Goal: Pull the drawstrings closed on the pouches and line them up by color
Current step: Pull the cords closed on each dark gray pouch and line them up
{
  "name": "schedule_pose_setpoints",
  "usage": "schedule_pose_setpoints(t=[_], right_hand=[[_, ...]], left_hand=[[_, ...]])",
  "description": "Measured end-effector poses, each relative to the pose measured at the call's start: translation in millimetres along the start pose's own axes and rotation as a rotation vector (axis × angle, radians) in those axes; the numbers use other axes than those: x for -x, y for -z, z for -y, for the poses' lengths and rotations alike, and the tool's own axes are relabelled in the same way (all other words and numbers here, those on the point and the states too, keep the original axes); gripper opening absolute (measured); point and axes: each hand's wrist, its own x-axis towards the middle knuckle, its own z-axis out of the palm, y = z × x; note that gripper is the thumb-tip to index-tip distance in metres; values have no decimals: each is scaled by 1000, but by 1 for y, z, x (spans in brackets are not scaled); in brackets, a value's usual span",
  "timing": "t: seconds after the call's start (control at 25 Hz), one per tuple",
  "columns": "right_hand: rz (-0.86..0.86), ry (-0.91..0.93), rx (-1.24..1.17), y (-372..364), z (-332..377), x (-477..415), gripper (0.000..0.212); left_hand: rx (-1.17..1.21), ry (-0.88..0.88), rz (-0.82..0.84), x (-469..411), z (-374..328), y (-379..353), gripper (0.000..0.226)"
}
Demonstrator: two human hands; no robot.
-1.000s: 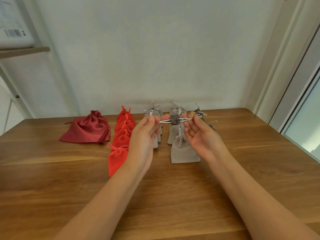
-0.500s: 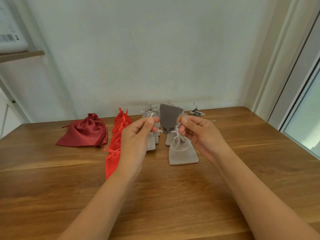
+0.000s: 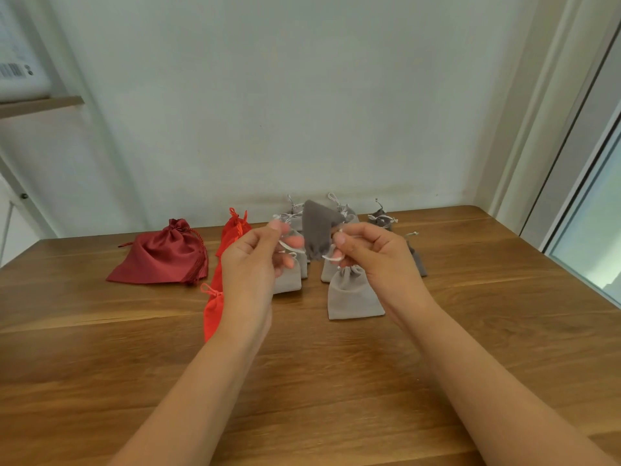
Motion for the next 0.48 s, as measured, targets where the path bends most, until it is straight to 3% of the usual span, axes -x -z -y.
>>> schedule_pose_setpoints(t=[0.16, 0.32, 0.48], right_hand=[[-90, -54, -151, 2, -1, -1, 5], [-10, -119, -419, 1, 3, -2, 15], [87, 7, -91, -2, 0, -1, 19]], left_hand=[[265, 238, -93, -10, 4, 4, 20], [201, 172, 21, -7, 8, 1, 22], [52, 4, 26, -7, 7, 4, 21]])
